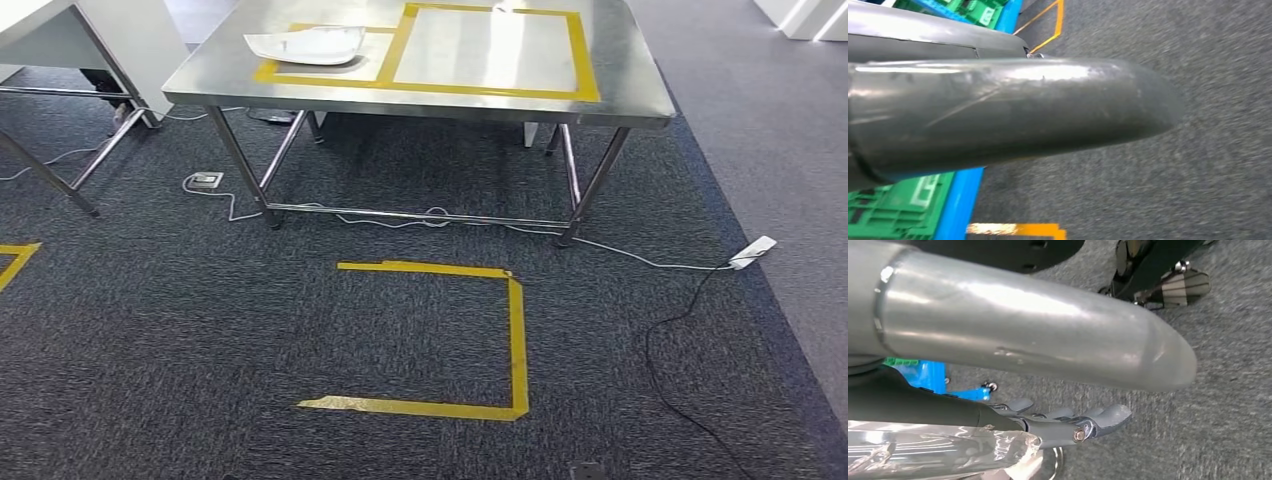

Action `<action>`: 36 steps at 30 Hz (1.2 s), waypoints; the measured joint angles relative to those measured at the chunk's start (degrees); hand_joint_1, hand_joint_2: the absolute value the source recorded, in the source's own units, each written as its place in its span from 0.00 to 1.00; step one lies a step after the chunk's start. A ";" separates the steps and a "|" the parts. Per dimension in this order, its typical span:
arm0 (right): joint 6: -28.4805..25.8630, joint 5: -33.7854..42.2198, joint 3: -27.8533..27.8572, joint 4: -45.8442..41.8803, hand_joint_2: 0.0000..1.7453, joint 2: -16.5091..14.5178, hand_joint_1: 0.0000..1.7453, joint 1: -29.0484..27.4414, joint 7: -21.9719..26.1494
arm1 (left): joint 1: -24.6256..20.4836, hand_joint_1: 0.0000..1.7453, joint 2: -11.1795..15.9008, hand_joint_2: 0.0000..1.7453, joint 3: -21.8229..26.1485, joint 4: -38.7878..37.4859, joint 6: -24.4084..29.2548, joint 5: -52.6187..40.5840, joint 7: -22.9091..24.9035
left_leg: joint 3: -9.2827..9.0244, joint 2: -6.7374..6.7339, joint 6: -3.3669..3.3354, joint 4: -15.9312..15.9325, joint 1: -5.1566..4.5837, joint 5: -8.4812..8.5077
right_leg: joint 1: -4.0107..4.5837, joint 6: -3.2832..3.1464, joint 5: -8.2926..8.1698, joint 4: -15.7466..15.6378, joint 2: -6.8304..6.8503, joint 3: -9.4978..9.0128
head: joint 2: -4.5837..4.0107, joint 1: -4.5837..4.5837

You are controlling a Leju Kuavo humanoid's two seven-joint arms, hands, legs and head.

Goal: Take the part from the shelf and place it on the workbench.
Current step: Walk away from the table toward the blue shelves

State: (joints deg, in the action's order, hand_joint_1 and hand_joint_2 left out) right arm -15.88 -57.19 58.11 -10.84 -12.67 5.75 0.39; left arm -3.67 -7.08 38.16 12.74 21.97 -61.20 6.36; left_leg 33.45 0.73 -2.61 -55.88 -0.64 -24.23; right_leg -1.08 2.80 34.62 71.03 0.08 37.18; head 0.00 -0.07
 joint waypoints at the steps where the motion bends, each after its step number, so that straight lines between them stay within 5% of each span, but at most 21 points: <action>1: -0.25 -0.22 -0.10 -0.01 0.00 0.08 0.00 -0.03 -0.17 | 0.02 0.00 -0.11 0.00 0.02 -0.01 -0.25 0.00 0.51 | 0.12 0.48 0.20 -0.01 0.00 0.18 | 0.00 -0.24 -1.77 -3.96 -0.34 -2.53 | 0.00 0.00; 4: -0.58 -0.58 -0.41 -0.04 0.00 0.38 0.00 0.07 -0.72 | 0.00 0.00 -0.60 0.00 0.18 -0.02 -0.96 0.04 2.04 | 0.39 1.80 0.99 -0.15 -0.08 0.71 | 0.06 -1.03 -4.65 -14.88 -2.36 -8.79 | 0.00 -0.04; 8: -0.99 -1.45 -0.90 -0.05 0.00 0.62 0.00 0.01 -1.75 | 0.21 0.00 -1.18 0.00 1.20 -0.04 -1.89 1.13 3.88 | 0.95 2.46 2.36 -0.66 0.24 0.74 | 0.31 -2.35 -5.23 -15.77 -1.13 -9.29 | 0.00 -0.09; 10: -1.48 -2.00 -1.17 -0.06 0.00 0.75 0.00 -0.06 -2.10 | 0.28 0.00 -1.46 0.00 1.97 -0.04 -2.28 1.93 4.69 | 2.65 1.23 3.07 -4.65 0.45 -2.31 | 0.15 -3.05 -5.76 -15.96 -0.06 -9.33 | 0.00 -0.37; 12: -1.77 -2.47 -1.47 -0.07 0.00 0.97 0.00 -0.29 -2.34 | 0.27 0.00 -1.78 0.00 2.64 -0.04 -2.49 2.32 5.15 | 5.78 0.15 3.77 -12.54 0.72 -6.82 | 0.27 -3.31 -5.93 -15.91 1.14 -9.08 | 0.00 -0.62; 14: -1.87 -2.73 -1.68 -0.07 0.00 1.19 0.00 -0.52 -2.52 | 0.33 0.00 -2.06 0.00 3.19 -0.04 -2.69 2.44 5.41 | 7.24 -0.09 4.09 -17.20 0.93 -8.38 | 0.39 -3.32 -5.96 -15.87 2.49 -8.93 | 0.00 -0.64; 16: -1.87 -2.87 -1.84 -0.07 0.00 1.31 0.00 -0.52 -2.68 | 0.38 0.00 -2.29 0.00 3.57 -0.04 -2.92 2.37 5.65 | 4.51 -0.70 3.95 -13.16 0.98 -5.81 | 0.47 -3.22 -5.90 -15.82 3.73 -8.99 | 0.00 -0.64; 19: -1.92 -3.14 -2.19 -0.07 0.00 1.37 0.00 -0.47 -2.81 | 0.06 0.00 -2.75 0.00 3.79 -0.04 -3.12 2.17 5.98 | -1.53 -4.19 2.98 -2.23 0.47 -2.28 | 0.89 -2.60 -5.52 -15.59 5.41 -9.17 | 0.00 -0.69; 20: -1.96 -3.20 -2.25 -0.07 0.00 1.40 0.00 -0.45 -2.82 | -0.06 0.00 -2.93 0.00 3.84 -0.04 -3.16 2.12 6.04 | -2.10 -4.76 2.60 -0.88 0.28 -2.24 | 1.05 -2.31 -5.40 -15.50 5.96 -9.17 | 0.00 -0.71; 22: -2.04 -3.29 -2.30 -0.07 0.00 1.46 0.00 -0.31 -2.84 | -0.05 0.00 -3.20 0.00 3.91 -0.05 -3.17 2.03 6.08 | -1.85 -3.81 1.84 -0.61 0.15 -2.25 | 1.13 -1.70 -5.23 -15.48 7.00 -9.25 | 0.00 -0.73; 25: -2.09 -3.38 -2.46 -0.10 0.00 1.61 0.00 -0.12 -2.82 | 0.07 0.00 -3.52 0.00 3.96 -0.07 -3.21 2.02 6.15 | -1.68 -2.05 0.75 -0.10 0.44 -1.67 | 0.86 -0.77 -2.38 -11.84 3.59 -7.61 | 0.00 -0.48; 27: -2.12 -3.38 -2.50 -0.11 0.00 1.73 0.00 -0.32 -2.83 | -0.11 0.00 -3.73 0.00 3.98 -0.07 -3.31 1.97 6.16 | -1.29 -0.72 0.32 -0.11 0.42 -1.41 | 0.76 -0.61 1.60 -4.20 0.78 -4.07 | 0.00 -0.26; 29: -2.13 -3.37 -2.50 -0.11 0.00 1.81 0.00 -0.61 -2.84 | -0.12 0.00 -3.88 0.00 3.98 -0.07 -3.45 1.86 6.16 | -1.02 0.84 0.18 -0.17 0.28 -1.23 | 0.76 -0.64 3.19 1.45 0.20 -1.29 | 0.00 -0.25; 31: -2.13 -3.35 -2.51 -0.11 0.00 1.88 0.00 -0.73 -2.84 | 0.02 0.00 -3.94 0.00 3.99 -0.07 -3.58 1.75 6.16 | -0.97 2.51 0.28 -0.28 0.21 -1.08 | 0.75 -0.86 0.24 -1.44 -0.22 -2.41 | 0.00 -0.25; 33: -2.15 -3.35 -2.52 -0.11 0.00 1.97 0.00 -0.73 -2.84 | -0.01 0.00 -4.08 0.00 4.00 -0.07 -3.63 1.68 6.16 | -0.89 4.05 0.54 -0.50 0.13 -0.96 | 0.61 -1.19 -3.81 -9.51 -2.26 -6.07 | 0.00 -0.24; 36: -2.12 -3.35 -2.52 -0.11 0.00 2.04 0.00 -0.67 -2.84 | -0.15 0.00 -4.32 0.00 4.01 -0.07 -3.76 1.63 6.15 | -0.24 5.97 1.43 -0.78 0.17 -0.61 | 0.52 -1.53 -4.82 -14.70 -4.35 -8.31 | 0.00 -0.28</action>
State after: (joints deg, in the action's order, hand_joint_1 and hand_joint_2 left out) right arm -18.00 -60.54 55.58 -10.95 -10.62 5.08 -2.44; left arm -3.81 -11.40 42.17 12.68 18.21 -59.57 12.51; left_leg 33.21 6.70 -1.18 -56.67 -0.47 -24.84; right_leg -0.56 1.27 29.80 56.33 -4.28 28.87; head 0.00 -0.35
